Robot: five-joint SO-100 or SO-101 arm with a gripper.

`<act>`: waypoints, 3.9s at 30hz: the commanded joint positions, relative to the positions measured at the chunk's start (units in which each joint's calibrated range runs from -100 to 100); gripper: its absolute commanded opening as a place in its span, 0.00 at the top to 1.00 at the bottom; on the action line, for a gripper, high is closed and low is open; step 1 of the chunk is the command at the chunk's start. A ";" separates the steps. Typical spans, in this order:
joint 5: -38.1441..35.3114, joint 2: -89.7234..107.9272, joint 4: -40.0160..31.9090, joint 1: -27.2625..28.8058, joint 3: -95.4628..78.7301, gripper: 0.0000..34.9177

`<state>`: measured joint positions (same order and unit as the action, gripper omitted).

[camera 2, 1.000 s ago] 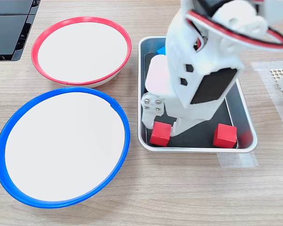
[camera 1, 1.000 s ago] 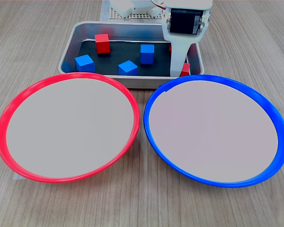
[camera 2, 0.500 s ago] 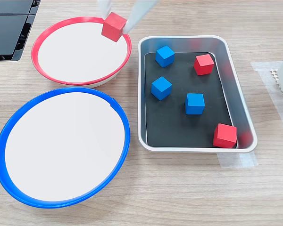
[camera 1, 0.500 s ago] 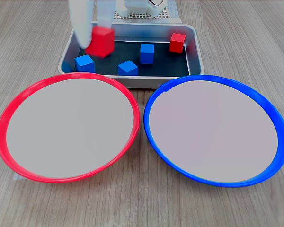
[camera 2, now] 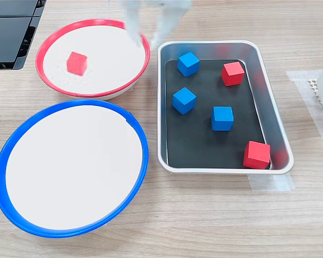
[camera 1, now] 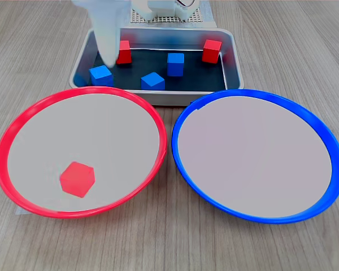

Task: Move six blocks from tray to matching dishes

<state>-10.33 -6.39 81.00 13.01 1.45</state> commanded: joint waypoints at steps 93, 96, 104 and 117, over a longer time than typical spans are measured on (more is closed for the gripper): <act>-20.22 -0.56 -5.43 -6.19 -17.88 0.52; -20.07 -1.75 -7.16 -6.75 -18.88 0.52; -20.66 -4.91 -8.98 -6.66 -16.70 0.92; -1.22 -6.10 8.93 -24.16 24.17 0.99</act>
<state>-21.17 -9.72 91.84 -5.49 10.07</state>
